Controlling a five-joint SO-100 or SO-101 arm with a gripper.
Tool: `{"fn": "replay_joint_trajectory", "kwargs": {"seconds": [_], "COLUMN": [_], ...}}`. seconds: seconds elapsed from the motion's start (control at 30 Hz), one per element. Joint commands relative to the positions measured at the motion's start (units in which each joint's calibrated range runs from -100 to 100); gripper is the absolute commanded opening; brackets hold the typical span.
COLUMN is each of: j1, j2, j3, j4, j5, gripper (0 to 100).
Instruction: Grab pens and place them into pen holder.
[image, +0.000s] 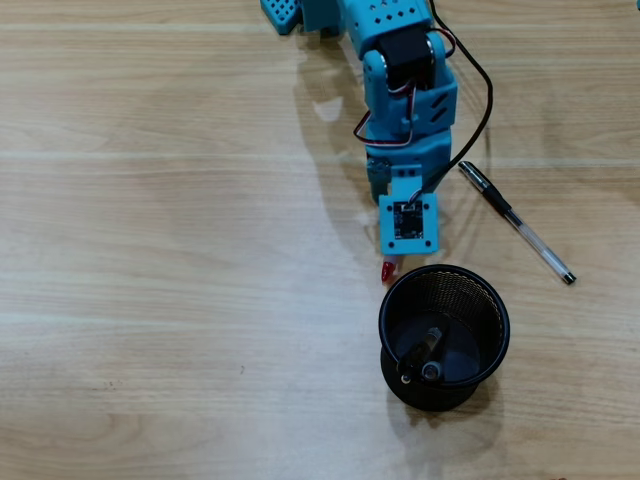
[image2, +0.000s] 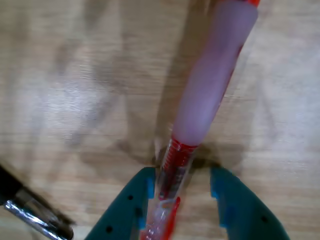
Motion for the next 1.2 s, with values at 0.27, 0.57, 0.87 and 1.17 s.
{"fn": "replay_joint_trajectory", "kwargs": {"seconds": [0.27,0.57,0.87,1.17], "j1": [-0.7,-0.2,1.9,2.8], "j2": [2.9,2.2,-9.4,-27.3], "j3": [-2.5,-1.9,-1.9,0.6], "j4": [-0.6,-0.4,0.3,12.2], "j5": [-0.4,-0.4,-0.2,0.0], "gripper": [7,2,2,2]}}
